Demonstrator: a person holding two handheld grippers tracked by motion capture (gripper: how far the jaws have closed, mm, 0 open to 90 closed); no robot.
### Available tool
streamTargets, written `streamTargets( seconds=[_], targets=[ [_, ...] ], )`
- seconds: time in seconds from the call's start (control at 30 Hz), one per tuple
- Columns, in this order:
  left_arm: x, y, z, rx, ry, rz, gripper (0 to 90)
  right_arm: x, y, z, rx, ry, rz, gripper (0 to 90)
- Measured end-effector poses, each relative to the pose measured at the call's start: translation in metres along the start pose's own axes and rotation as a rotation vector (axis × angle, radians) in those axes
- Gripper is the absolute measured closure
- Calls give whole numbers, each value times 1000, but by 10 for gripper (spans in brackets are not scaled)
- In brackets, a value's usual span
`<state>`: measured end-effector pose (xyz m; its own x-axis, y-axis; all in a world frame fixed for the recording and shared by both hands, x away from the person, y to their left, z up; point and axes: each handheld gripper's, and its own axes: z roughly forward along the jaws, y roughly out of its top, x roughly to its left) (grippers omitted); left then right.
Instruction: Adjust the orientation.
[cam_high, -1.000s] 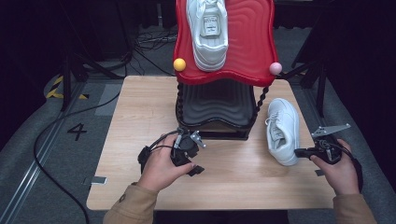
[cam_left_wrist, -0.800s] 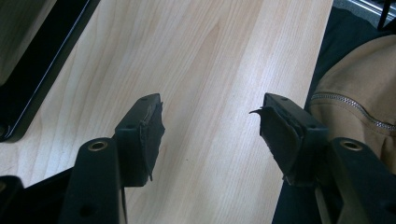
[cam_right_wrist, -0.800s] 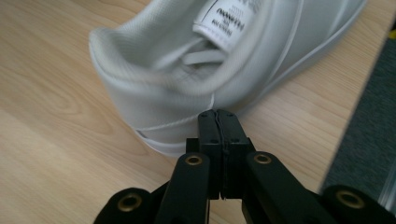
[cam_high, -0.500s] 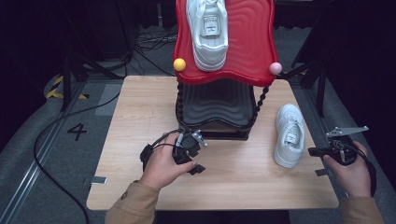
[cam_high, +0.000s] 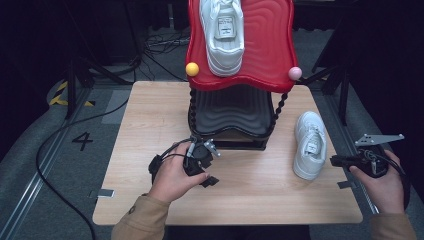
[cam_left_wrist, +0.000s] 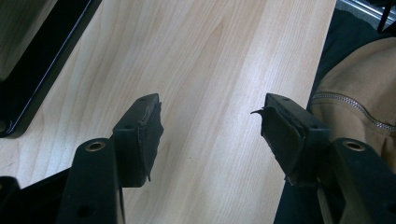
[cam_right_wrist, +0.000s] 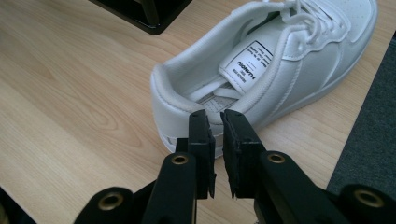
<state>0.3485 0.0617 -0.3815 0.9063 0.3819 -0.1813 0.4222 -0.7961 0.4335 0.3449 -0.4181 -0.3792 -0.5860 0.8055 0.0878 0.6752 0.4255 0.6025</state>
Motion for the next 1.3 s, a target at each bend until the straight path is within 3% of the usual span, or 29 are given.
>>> streamTargets(
  seconds=[0.17,0.47,0.53,0.8,0.87,0.93,1.1,1.3],
  targets=[
    [0,-2,-1,3,0,-5,390,7,5,0,-14,28,-56,780],
    [3,-5,-3,3,-1,-15,388,18,20,3,23,52,-133,755],
    [6,-8,-4,-3,0,-24,388,19,31,8,95,42,-175,744],
    [7,-11,-4,1,-5,-31,387,16,51,24,213,79,-231,714],
    [7,-12,-4,0,-6,-30,385,17,55,29,222,116,-240,703],
    [7,-12,-4,0,-5,-31,384,17,58,30,225,120,-245,700],
    [8,-14,-5,-6,-7,-36,384,20,64,47,302,138,-267,677],
    [9,-15,-6,-6,-11,-33,384,16,60,70,363,158,-246,638]
  ],
)
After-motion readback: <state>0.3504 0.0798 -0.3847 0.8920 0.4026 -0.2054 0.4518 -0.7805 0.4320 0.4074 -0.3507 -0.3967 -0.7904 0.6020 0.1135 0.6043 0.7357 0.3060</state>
